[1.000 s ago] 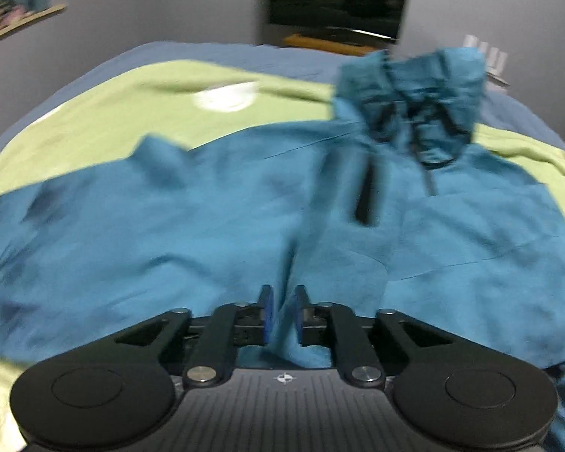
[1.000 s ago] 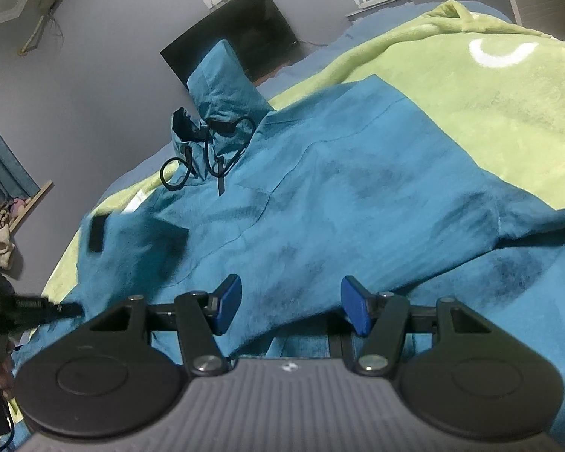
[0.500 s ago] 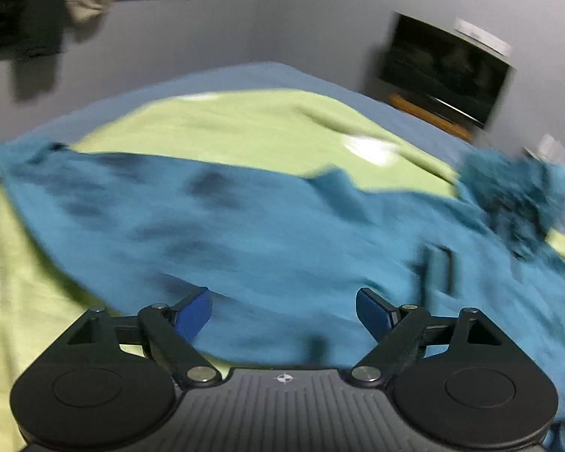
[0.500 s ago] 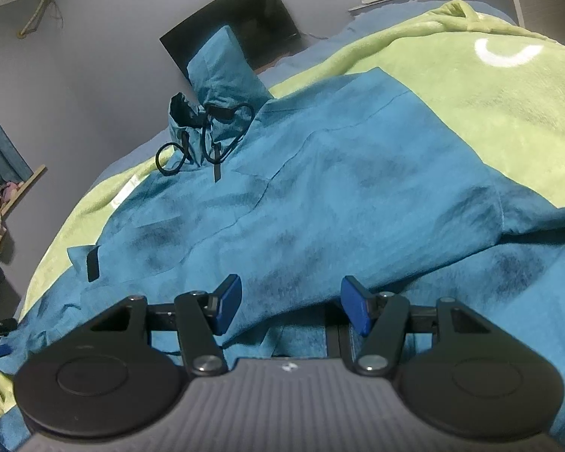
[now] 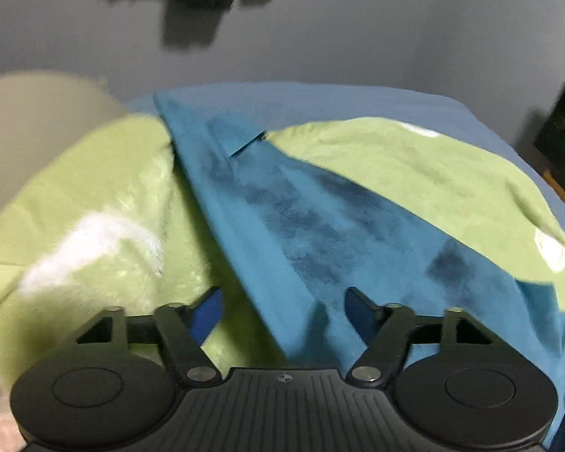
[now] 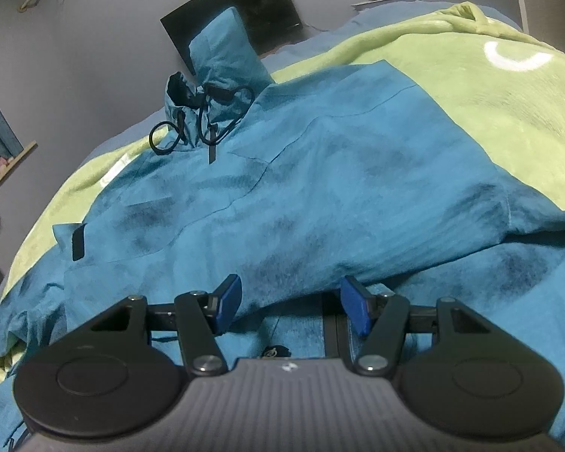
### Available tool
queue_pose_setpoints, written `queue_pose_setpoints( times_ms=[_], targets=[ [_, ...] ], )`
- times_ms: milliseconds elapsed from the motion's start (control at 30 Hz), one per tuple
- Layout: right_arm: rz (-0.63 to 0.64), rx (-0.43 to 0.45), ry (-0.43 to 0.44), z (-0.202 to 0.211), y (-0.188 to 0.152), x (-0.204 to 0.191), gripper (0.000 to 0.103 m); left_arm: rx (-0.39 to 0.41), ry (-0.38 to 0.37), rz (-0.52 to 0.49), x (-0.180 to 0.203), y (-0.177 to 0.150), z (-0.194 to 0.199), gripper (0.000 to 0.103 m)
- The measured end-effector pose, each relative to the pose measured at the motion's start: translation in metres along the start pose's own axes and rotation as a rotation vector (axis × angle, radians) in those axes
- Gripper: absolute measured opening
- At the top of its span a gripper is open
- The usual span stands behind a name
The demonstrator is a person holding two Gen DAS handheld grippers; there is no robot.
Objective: Fold large clothes
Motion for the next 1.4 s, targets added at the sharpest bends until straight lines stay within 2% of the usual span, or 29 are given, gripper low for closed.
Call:
queue_pose_setpoints(
  times_ms=[100,133,200,233,267,367,433,600,733,867,1067,1133,1200,1233,1267,1333,1400],
  targets=[
    [0.010,-0.001,-0.011,-0.002,-0.001,-0.002,0.058,-0.046,0.041,0.033,-0.012,0.005,-0.017,0.065],
    [0.013,-0.002,-0.013,-0.002,-0.001,-0.003,0.058,-0.058,0.033,0.038,-0.015,0.005,-0.020,0.064],
    [0.017,-0.003,-0.016,-0.002,-0.001,-0.003,0.058,-0.064,-0.010,0.037,-0.017,0.006,-0.025,0.041],
    [0.018,-0.002,-0.017,-0.002,-0.001,-0.003,0.058,-0.063,-0.053,0.029,-0.015,0.006,-0.025,0.011],
    [0.018,-0.002,-0.017,-0.002,-0.001,-0.003,0.058,-0.063,-0.080,0.022,-0.012,0.006,-0.025,0.005],
    [0.024,-0.005,-0.020,-0.003,-0.001,-0.003,0.058,0.009,-0.069,-0.032,-0.005,0.011,-0.008,0.002],
    [0.032,-0.006,-0.021,-0.003,-0.001,-0.004,0.058,0.095,-0.082,-0.084,0.006,0.017,0.013,0.002],
    [0.048,-0.005,-0.013,-0.003,-0.002,-0.006,0.058,0.357,-0.188,-0.296,0.068,0.030,0.100,0.002],
    [0.056,-0.006,-0.006,-0.004,-0.003,-0.007,0.058,0.517,-0.346,-0.408,0.130,0.025,0.173,0.001],
    [0.054,-0.005,0.002,-0.003,-0.002,-0.007,0.058,0.610,-0.520,-0.532,0.213,0.004,0.235,0.001],
    [0.049,-0.008,0.011,-0.004,-0.004,-0.005,0.058,0.681,-0.808,-0.719,0.351,-0.070,0.309,0.002],
    [0.050,-0.011,0.014,-0.005,-0.005,-0.005,0.058,0.670,-0.865,-0.764,0.389,-0.099,0.322,0.002],
    [0.046,-0.015,0.017,-0.006,-0.005,-0.004,0.058,0.599,-0.913,-0.831,0.430,-0.134,0.321,0.008],
    [0.042,-0.016,0.022,-0.006,-0.005,-0.003,0.058,0.557,-0.923,-0.866,0.446,-0.151,0.317,0.022],
    [0.038,-0.017,0.025,-0.006,-0.005,-0.002,0.058,0.503,-0.928,-0.916,0.462,-0.172,0.310,0.051],
    [0.031,-0.017,0.032,-0.006,-0.004,-0.001,0.058,0.447,-0.900,-1.014,0.478,-0.210,0.300,0.078],
    [0.029,-0.017,0.038,-0.005,-0.004,-0.001,0.058,0.484,-0.857,-1.079,0.474,-0.232,0.292,0.083]
  ],
)
Point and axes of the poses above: each gripper's, at about its wrist camera, not at the fingertips, and z roughly against the way its jaws point, x to its right, y to its top, the point moved 6 cm from there along -z, roughly the way its jaws point, and after that the axes turned 13 degrees about -z, right-handed, at the moved point
